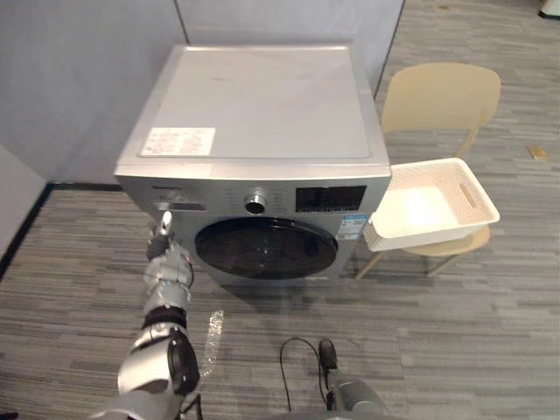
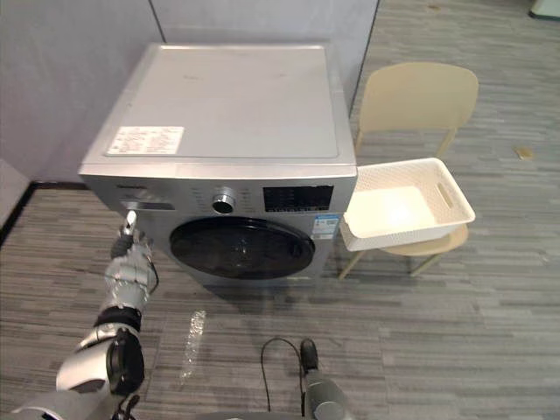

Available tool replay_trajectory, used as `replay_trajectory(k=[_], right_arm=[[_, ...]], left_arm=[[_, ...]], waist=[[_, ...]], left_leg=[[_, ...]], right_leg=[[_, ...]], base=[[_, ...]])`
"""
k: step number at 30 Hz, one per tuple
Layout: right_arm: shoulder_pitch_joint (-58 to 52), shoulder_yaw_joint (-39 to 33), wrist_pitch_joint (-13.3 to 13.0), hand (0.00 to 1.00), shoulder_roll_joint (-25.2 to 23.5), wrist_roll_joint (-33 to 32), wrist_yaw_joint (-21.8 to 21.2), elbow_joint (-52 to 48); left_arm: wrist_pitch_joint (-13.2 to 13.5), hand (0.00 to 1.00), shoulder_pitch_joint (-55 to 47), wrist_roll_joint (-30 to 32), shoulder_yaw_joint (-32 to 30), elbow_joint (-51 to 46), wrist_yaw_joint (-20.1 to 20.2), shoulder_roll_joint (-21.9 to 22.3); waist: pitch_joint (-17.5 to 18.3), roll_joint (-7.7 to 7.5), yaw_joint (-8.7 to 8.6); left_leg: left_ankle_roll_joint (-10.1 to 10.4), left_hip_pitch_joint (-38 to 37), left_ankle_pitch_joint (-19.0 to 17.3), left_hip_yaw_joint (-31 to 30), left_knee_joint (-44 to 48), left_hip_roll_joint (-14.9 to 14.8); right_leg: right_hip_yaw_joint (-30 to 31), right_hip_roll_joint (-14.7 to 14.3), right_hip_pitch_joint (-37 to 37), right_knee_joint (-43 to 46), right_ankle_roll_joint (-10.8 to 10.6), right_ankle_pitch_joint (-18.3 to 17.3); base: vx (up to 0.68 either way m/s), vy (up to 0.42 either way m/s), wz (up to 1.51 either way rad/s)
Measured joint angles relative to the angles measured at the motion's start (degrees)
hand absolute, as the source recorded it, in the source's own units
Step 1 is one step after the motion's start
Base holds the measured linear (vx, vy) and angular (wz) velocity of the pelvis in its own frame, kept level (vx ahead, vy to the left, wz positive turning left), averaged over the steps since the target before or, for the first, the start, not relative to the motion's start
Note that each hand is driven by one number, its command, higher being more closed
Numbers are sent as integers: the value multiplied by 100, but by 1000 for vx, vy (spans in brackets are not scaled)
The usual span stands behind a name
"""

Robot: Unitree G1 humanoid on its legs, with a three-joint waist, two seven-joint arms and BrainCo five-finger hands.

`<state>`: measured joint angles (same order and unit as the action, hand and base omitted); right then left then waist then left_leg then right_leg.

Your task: Pick up the laundry basket with both hands and put the clothes into the washing machine.

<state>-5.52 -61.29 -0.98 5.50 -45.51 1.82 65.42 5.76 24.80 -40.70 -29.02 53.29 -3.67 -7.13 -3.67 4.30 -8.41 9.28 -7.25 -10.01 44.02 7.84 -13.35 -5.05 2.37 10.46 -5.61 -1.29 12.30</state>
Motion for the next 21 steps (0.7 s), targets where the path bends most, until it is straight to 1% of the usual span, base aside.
replay_trajectory(k=[2,3,4,5,7,8,10,11,12,13,14,17,19,21], right_arm=[[53,570,-93,0,-244,34,3,-412],[66,782,-123,0,-333,98,4,-490],[92,887,-135,0,-445,160,24,-605],[99,973,-165,0,-501,193,30,-637],[202,1316,-242,0,-652,370,56,-619],[234,1389,-252,0,-676,464,56,-607],[369,1688,-255,0,-686,766,65,-532],[462,1772,-248,0,-681,952,58,-477],[504,1829,-248,0,-670,1046,54,-431],[546,1955,-227,0,-633,1169,40,-331],[615,2072,-182,0,-605,1344,30,-214],[635,2245,-99,0,-521,1546,-52,25],[618,2421,-80,0,-435,1594,-74,181],[630,2430,-57,0,-369,1735,-75,294]], left_arm=[[11,0,-849,141,182,24,58,548],[-23,0,-1217,263,261,42,125,772],[-42,0,-1550,333,260,104,154,977],[-56,0,-1760,367,256,187,169,1080],[-121,0,-2493,572,214,691,237,1228],[-149,0,-2656,735,176,799,239,1224],[-176,0,-3124,1378,-123,1004,259,1080],[-228,0,-3401,1751,-341,1136,267,1058],[-264,0,-3516,1927,-411,1188,280,1053],[-362,0,-3655,2202,-525,1265,321,1058],[-478,0,-3876,2501,-601,1327,390,1018],[-562,0,-4005,2687,-672,1422,471,984],[-565,0,-4015,2681,-675,1426,479,966],[-592,0,-4013,2588,-642,1426,473,924]], waist=[[32,19,76],[66,-4,161],[62,-11,212],[63,-17,261],[110,-81,408],[120,-94,465],[110,-105,676],[103,-118,699],[118,-107,722],[123,-104,754],[128,-114,833],[145,-148,938],[145,-154,943],[142,-164,947]], left_leg=[[-75,-65,107,-178,-146,84],[-83,-58,160,-270,-207,158],[-81,-65,166,-414,-215,158],[-87,-67,170,-508,-218,158],[-131,-75,226,-894,-298,173],[-144,-71,239,-985,-317,190],[-175,-45,250,-1401,-372,239],[-202,-47,235,-1571,-370,251],[-209,-47,232,-1652,-371,258],[-216,-46,229,-1764,-373,299],[-237,0,241,-2001,-382,364],[-308,209,319,-2408,-401,468],[-356,234,370,-2683,-399,545],[-370,141,383,-2871,-395,610]], right_leg=[[-172,124,-133,-1,-71,-65],[-260,183,-163,-2,-83,-87],[-388,220,-247,-5,-76,-94],[-472,240,-316,-6,-75,-109],[-843,335,-547,-34,-88,-212],[-923,364,-603,-36,-91,-223],[-1281,439,-832,-40,-121,-267],[-1423,493,-934,-40,-153,-291],[-1487,520,-979,-40,-165,-300],[-1583,563,-1046,-40,-190,-318],[-1757,623,-1130,-39,-220,-338],[-2117,753,-1181,-37,-287,-343],[-2332,829,-1313,-12,-335,-367],[-2516,897,-1508,-8,-379,-380]], base=[[-88,50,47],[-92,48,61],[-58,34,57],[-73,36,72],[-77,25,85],[-59,17,89],[-63,14,90],[-44,15,70],[-11,36,57],[7,57,62],[8,63,66],[20,33,68],[72,43,76],[102,60,58]])
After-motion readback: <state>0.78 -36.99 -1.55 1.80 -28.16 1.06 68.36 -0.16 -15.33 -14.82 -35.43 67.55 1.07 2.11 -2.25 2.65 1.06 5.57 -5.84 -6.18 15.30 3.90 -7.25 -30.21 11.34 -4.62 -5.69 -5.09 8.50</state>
